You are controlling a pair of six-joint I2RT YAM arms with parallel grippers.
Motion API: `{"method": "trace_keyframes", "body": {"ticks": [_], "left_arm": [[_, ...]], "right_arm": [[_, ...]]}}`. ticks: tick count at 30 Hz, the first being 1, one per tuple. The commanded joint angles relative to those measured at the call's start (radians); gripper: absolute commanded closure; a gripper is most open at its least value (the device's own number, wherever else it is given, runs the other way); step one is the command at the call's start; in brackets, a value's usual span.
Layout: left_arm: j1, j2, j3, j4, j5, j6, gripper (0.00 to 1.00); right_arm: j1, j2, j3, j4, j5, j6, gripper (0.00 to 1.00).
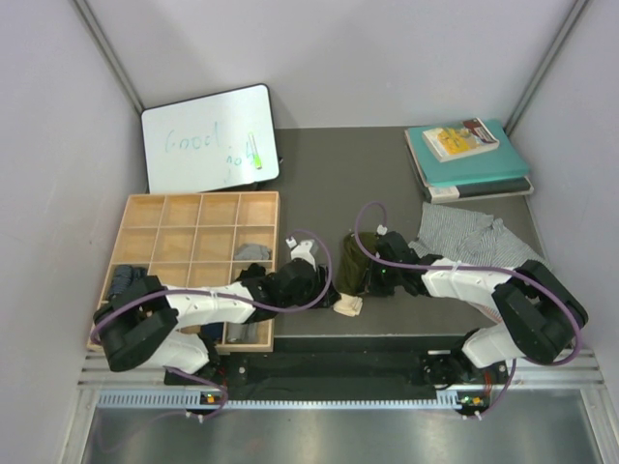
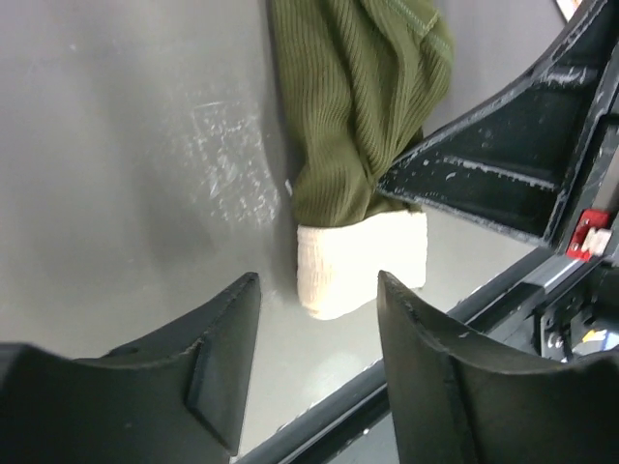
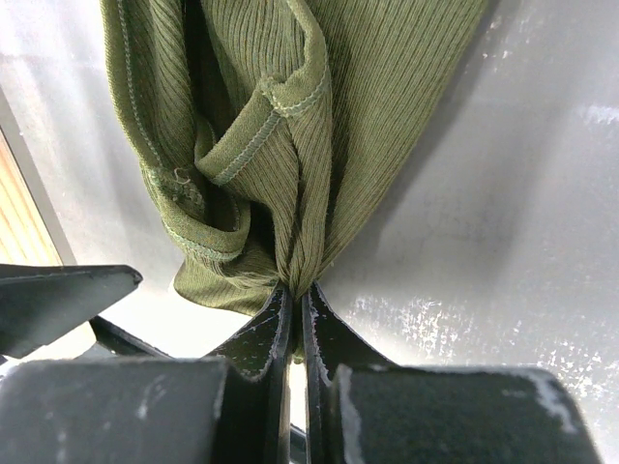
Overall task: Roll the underwear
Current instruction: Fold the underwear at the center of the board.
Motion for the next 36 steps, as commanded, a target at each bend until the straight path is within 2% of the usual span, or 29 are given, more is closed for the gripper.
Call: {"method": "trace_keyframes", "body": {"ticks": [1,9,13,14,15,16,18,19,21,22,25,34,36], "left_arm": [[0.001,0.041,-0.011,0.103,0.003,-0.039,0.46],[0.001,0.119,-0.012,0.147,0.061,-0.068,0.51],[0.001,0.165,-0.022,0.232,0.084,-0.084,0.52],[0.001,0.191,-0.025,0.270,0.133,-0.088,0.53],[0.001,0.205,-0.025,0.290,0.146,-0.091,0.57],[0.001,0.220,-0.022,0.301,0.158,-0.099,0.72],[0.001,0.257,-0.008,0.292,0.180,-0.110,0.90],[0.001,0.265,-0.005,0.281,0.181,-0.113,1.00],[0.001,0.275,0.001,0.255,0.177,-0.125,1.00],[0.001,0.274,0.001,0.244,0.172,-0.128,1.00],[0.001,0.277,0.008,0.227,0.169,-0.127,1.00],[0.001,0.279,0.020,0.209,0.170,-0.120,1.00],[0.001,0.277,0.020,0.207,0.170,-0.119,1.00]], "right_arm": [[-0.006,0.034,-0.011,-0.031,0.028,-0.025,1.00],[-0.006,0.030,-0.015,-0.024,0.022,-0.022,1.00],[-0.006,0.033,-0.018,-0.018,0.020,-0.021,1.00],[-0.006,0.033,-0.018,-0.021,0.019,-0.021,1.00],[-0.006,0.031,-0.018,-0.018,0.014,-0.024,1.00],[-0.006,0.030,-0.017,-0.019,0.012,-0.024,1.00],[-0.006,0.014,-0.005,-0.044,0.012,-0.025,1.00],[-0.006,0.007,0.012,-0.063,0.017,-0.040,0.98],[-0.011,-0.032,0.035,-0.122,0.029,-0.051,0.88],[-0.014,-0.047,0.045,-0.139,0.034,-0.067,0.75],[-0.018,-0.108,0.091,-0.192,0.061,-0.096,0.58],[-0.040,-0.029,0.282,-0.243,0.095,-0.195,0.40],[-0.041,0.006,0.296,-0.242,0.107,-0.208,0.39]]}}
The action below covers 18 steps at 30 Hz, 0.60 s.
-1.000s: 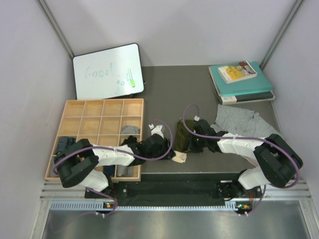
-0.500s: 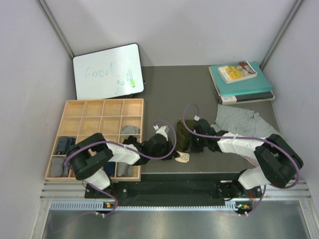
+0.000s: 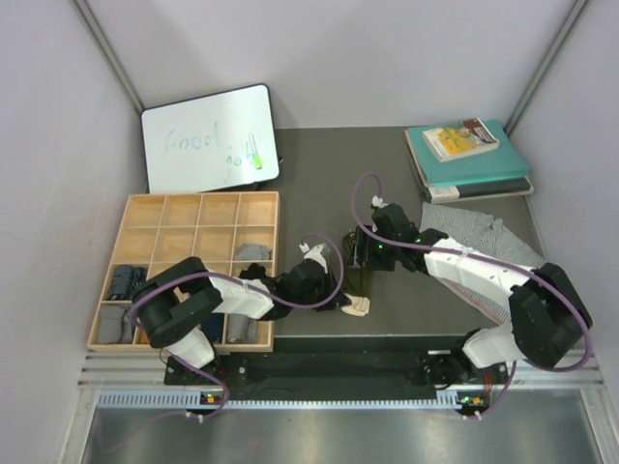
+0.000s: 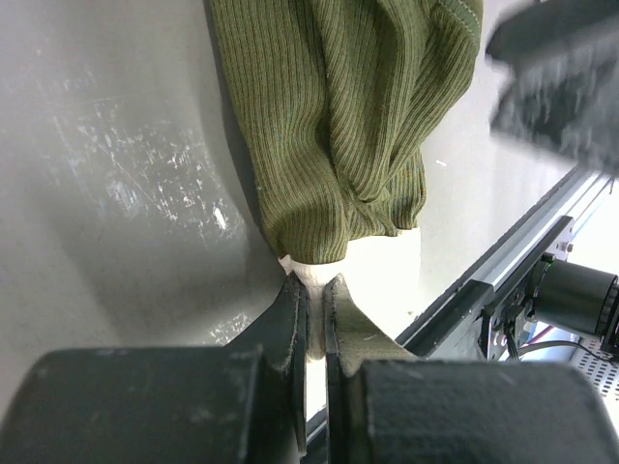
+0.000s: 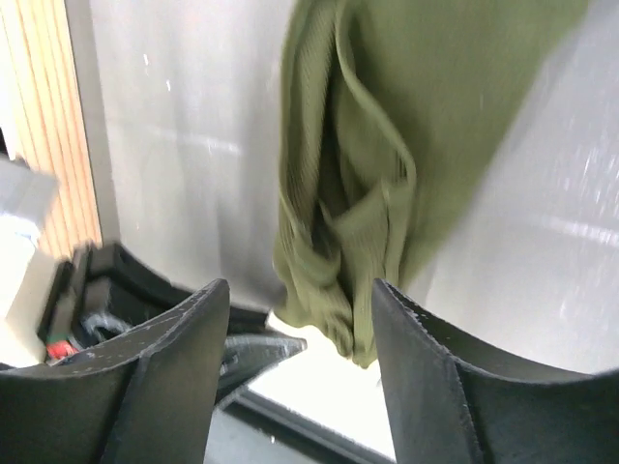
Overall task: Roll the underwear
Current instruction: Fold the underwear at the center of the board.
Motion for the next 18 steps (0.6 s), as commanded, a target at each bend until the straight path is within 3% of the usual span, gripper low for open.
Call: {"method": "trace_keyframes", "body": {"ticks": [1,9,11,14,15,16,18], "left_arm": [[-0.006,0.028,0.008,-0.069,0.014,0.013,1.00],[-0.006,0.026,0.008,-0.075,0.017,0.015,1.00],[-0.006,0.025,0.008,-0.075,0.017,0.016,1.00],[-0.006,0.028,0.008,-0.077,0.019,0.013,1.00],[-0.006,0.029,0.008,-0.078,0.019,0.012,1.00],[-0.006,0.028,0.006,-0.084,0.019,0.008,1.00],[-0.006,0.025,0.005,-0.095,0.012,-0.002,1.00]], "right_arm": [[-0.016,0.069,0.072,-0.013,0.040,-0.069,0.40],[-0.027,0.147,0.091,-0.007,0.073,-0.105,0.41],[-0.033,0.153,0.089,0.004,0.076,-0.113,0.46],[-0.042,0.161,0.092,0.021,0.079,-0.124,0.69],[-0.045,0.161,0.100,0.015,0.081,-0.128,0.89],[-0.047,0.158,0.101,0.010,0.087,-0.130,0.97],[-0.051,0.141,0.105,-0.013,0.087,-0.128,1.00]]}}
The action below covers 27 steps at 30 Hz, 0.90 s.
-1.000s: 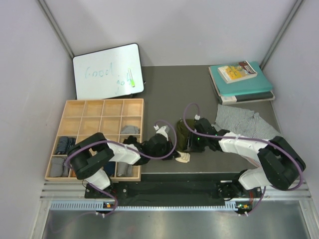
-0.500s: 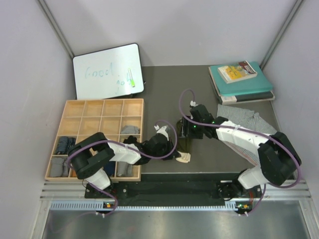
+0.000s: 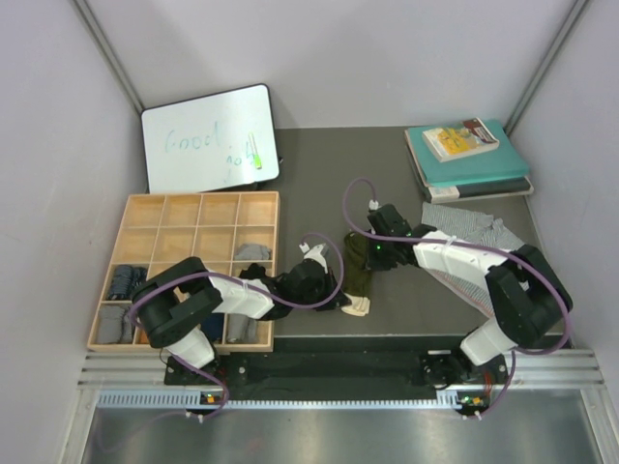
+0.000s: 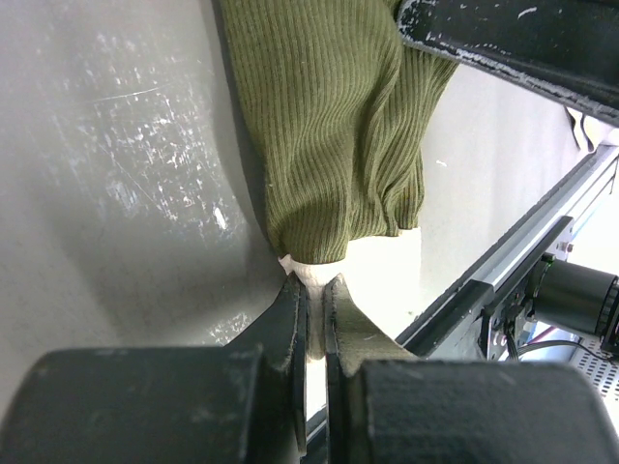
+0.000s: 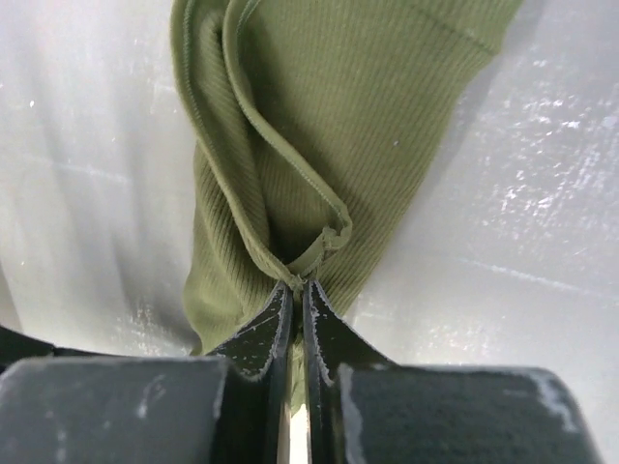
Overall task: Roll the underwear
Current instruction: Fold the underwear at the center of the board.
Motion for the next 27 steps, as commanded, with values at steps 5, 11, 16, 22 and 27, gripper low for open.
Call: {"method": "trace_keyframes", "body": {"ticks": [5,11,16,22,27], "left_arm": [[-0.006,0.005,-0.013,-0.134,-0.009,-0.031,1.00],[-0.006,0.005,-0.011,-0.151,0.001,-0.037,1.00],[-0.006,0.023,0.006,-0.167,0.010,-0.037,1.00],[-0.006,0.026,0.001,-0.150,0.022,-0.038,1.00],[-0.006,0.045,0.015,-0.142,0.050,-0.023,1.00]], "right_arm": [[-0.029,-0.086,0.009,0.010,0.070,0.007,1.00],[-0.074,-0.056,-0.040,0.060,0.047,0.017,1.00],[-0.098,0.004,-0.039,0.086,0.039,0.011,1.00],[-0.118,0.047,-0.034,0.111,0.009,-0.010,1.00],[-0.118,-0.017,0.015,0.045,-0.022,-0.065,0.60]]}}
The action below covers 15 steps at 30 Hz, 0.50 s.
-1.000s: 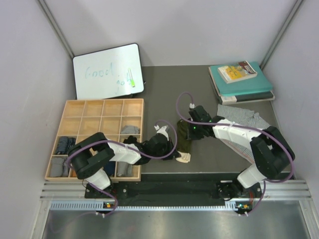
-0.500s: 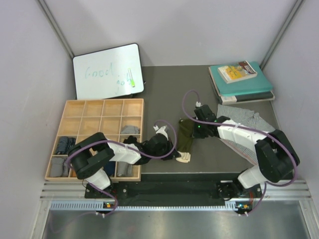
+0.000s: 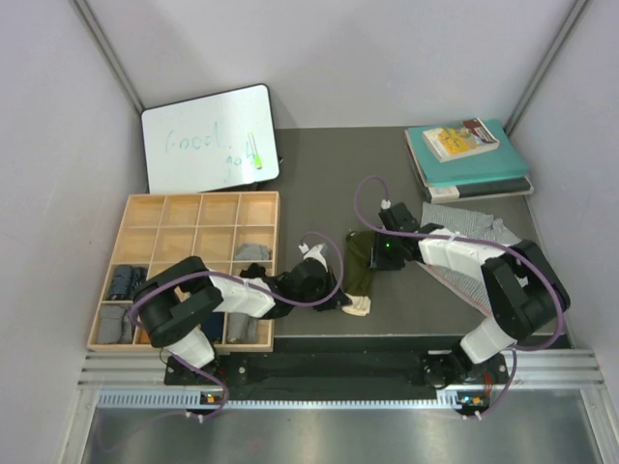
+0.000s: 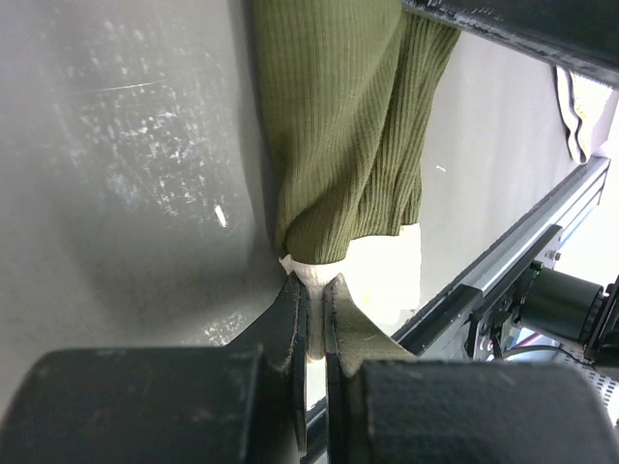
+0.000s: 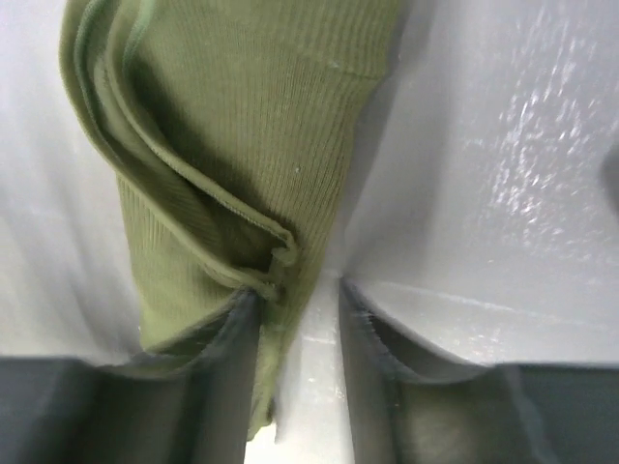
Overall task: Roll the underwear
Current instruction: Fold the underwear at the center of the board.
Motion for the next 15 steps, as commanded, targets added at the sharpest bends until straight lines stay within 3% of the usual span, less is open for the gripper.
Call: {"method": "trace_keyframes", "body": {"ticks": [1,2,5,15], "left_arm": [[-0.006,0.039,0.000,-0.108,0.049,0.030,1.00],[-0.006,0.039,0.000,-0.108,0.047,0.032,1.00],[-0.006,0.038,0.003,-0.111,0.049,0.037,1.00],[-0.006,0.058,0.028,-0.130,0.053,0.047,1.00]], "right_arm": [[-0.016,-0.090,0.065,-0.019,0.001,-0.076,0.54],[-0.016,-0.108,0.077,-0.025,-0.002,-0.090,0.45],[-0.016,-0.145,0.147,-0.039,-0.028,-0.166,0.39],[-0.016,0.110,0.384,-0.016,-0.138,-0.265,0.39]]}}
